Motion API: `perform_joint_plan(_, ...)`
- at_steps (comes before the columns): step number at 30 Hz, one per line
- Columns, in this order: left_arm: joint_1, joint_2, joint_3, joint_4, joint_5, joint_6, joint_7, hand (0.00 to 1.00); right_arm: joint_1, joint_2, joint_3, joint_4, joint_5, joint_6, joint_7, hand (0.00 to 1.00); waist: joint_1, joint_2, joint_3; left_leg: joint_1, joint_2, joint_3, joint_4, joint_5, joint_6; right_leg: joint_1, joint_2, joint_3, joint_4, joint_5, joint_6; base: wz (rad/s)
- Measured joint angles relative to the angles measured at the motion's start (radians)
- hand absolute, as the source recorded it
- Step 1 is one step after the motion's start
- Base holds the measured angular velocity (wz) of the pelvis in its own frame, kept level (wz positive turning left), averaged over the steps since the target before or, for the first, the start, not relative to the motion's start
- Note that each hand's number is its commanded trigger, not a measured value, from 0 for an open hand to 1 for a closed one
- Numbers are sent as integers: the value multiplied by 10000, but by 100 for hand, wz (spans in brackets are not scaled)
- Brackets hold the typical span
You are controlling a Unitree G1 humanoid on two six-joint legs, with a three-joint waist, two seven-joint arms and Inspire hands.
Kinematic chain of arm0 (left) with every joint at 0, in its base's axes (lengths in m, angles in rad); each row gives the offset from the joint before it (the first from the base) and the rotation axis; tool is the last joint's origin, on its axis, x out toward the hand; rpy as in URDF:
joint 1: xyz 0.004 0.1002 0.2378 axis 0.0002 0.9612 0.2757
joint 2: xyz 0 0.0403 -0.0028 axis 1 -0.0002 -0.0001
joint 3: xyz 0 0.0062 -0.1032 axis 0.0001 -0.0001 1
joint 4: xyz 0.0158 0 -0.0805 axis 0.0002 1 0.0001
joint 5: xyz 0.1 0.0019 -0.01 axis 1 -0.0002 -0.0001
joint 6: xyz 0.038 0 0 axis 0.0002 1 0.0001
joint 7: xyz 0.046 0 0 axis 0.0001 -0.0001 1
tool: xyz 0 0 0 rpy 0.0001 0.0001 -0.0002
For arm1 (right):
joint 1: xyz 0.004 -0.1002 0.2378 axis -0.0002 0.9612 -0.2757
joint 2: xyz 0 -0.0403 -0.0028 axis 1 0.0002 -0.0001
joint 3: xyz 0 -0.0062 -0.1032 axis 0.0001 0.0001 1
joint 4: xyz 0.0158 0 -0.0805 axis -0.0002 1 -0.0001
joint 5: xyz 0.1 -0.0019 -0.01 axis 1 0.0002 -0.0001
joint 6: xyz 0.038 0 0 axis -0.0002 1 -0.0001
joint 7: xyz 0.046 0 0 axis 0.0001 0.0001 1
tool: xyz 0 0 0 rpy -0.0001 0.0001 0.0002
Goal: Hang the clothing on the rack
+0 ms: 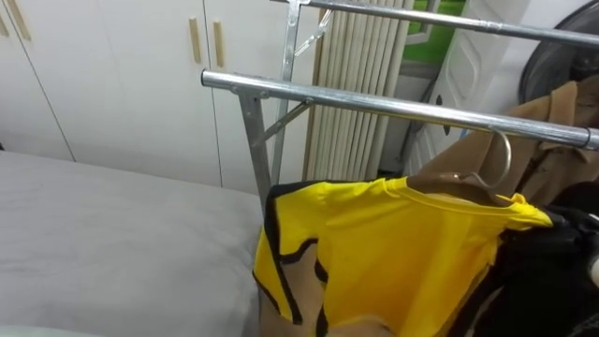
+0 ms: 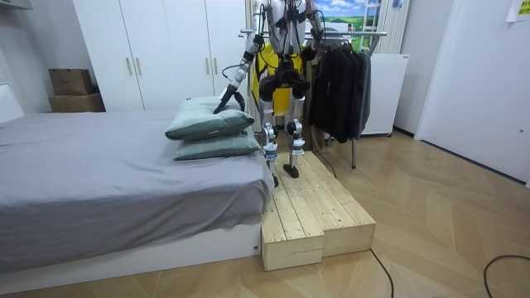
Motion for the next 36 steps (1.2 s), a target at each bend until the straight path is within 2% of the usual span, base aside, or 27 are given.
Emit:
perform_joint_plan(4, -6, -8, -2, 1, 1, 1, -12, 0, 0, -17, 1, -6, -8, 0, 16, 100, 16, -90, 47, 5, -29, 10, 0, 6, 9, -26, -2, 66, 20, -2, 3, -5)
perform_joint_plan(7, -19, -16, -18, -29, 11, 2, -16, 0, 0, -22, 3, -12, -30, 0, 60, 100, 162, -142, 36, -41, -57, 15, -3, 9, 15, -168, 21, 214, 85, -6, 8, -14)
perform_joint_plan(14, -34, 12, -17, -24, 15, -3, -3, 0, 0, -49, 9, -250, -83, 0, 312, 100, 196, -260, 18, -6, -106, 1, -7, 44, 68, -182, -21, 220, 190, -43, 40, -1)
perform_joint_plan(22, -55, 25, -11, -26, 192, -17, 19, 0, -45, -153, 9, -891, -490, -8, 462, 100, 200, -301, 15, -8, -111, -49, -5, 65, 92, -168, -39, 159, 191, -39, 35, 1)
perform_joint_plan(30, -62, 25, -15, -27, 190, -15, 216, 0, -239, -353, 16, -1098, -649, -8, 21, 100, 209, -364, 27, 0, -101, -49, -56, 95, 126, -168, -35, 130, 177, -37, 32, 0)
perform_joint_plan(36, -51, 28, -13, -90, 206, -4, 182, 0, -254, -376, 17, -1410, -1662, -8, -90, 100, 211, -369, 29, -9, -101, -47, -111, 108, 129, -191, -29, 129, 168, -37, 32, 0)
